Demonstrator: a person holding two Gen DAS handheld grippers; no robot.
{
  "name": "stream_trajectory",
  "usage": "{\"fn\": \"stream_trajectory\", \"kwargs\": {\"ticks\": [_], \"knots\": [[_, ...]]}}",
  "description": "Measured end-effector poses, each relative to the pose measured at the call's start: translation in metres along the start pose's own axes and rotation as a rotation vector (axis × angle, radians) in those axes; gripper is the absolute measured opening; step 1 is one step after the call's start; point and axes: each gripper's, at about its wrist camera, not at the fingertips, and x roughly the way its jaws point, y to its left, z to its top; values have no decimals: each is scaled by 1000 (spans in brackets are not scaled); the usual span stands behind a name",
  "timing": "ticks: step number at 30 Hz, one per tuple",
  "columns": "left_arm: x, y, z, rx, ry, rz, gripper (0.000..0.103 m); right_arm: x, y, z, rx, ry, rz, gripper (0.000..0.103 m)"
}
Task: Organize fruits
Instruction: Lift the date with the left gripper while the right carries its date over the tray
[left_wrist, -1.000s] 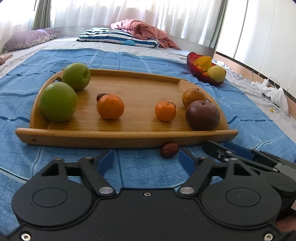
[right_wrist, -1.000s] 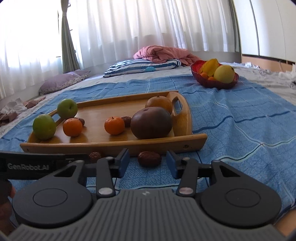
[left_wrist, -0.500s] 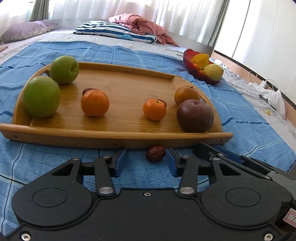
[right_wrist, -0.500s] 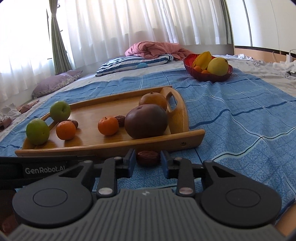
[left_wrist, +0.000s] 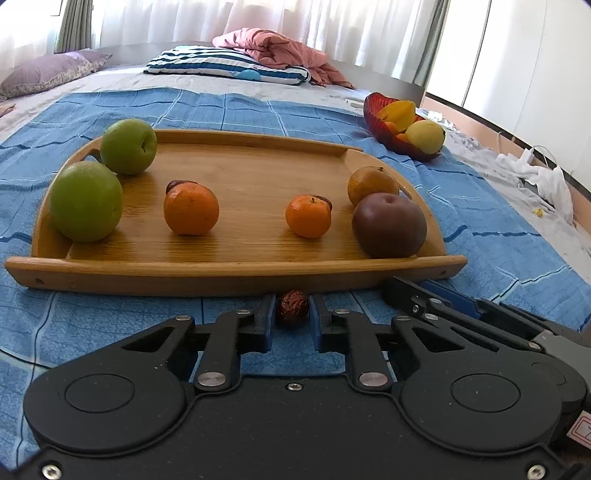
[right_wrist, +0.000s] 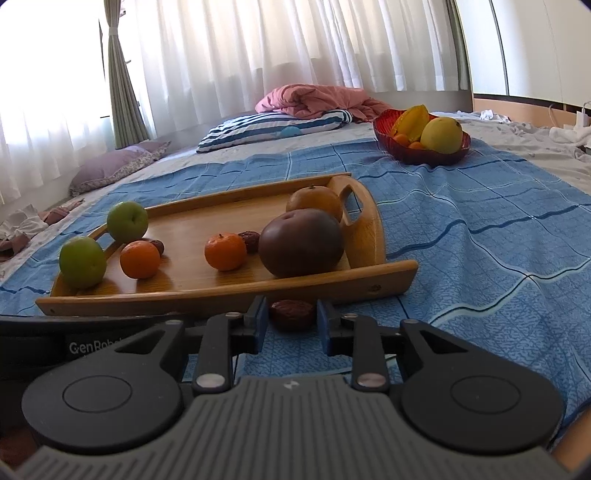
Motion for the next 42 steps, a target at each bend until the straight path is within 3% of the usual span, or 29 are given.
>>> {"fn": "stream_trajectory", "kwargs": {"ticks": [20, 42], "knots": [[-8, 3, -4, 29, -21, 77, 18, -6, 5, -1, -23, -21, 10, 33], [-21, 13, 0, 21, -36, 103, 18, -9, 14, 3, -38, -35, 19, 33]]}}
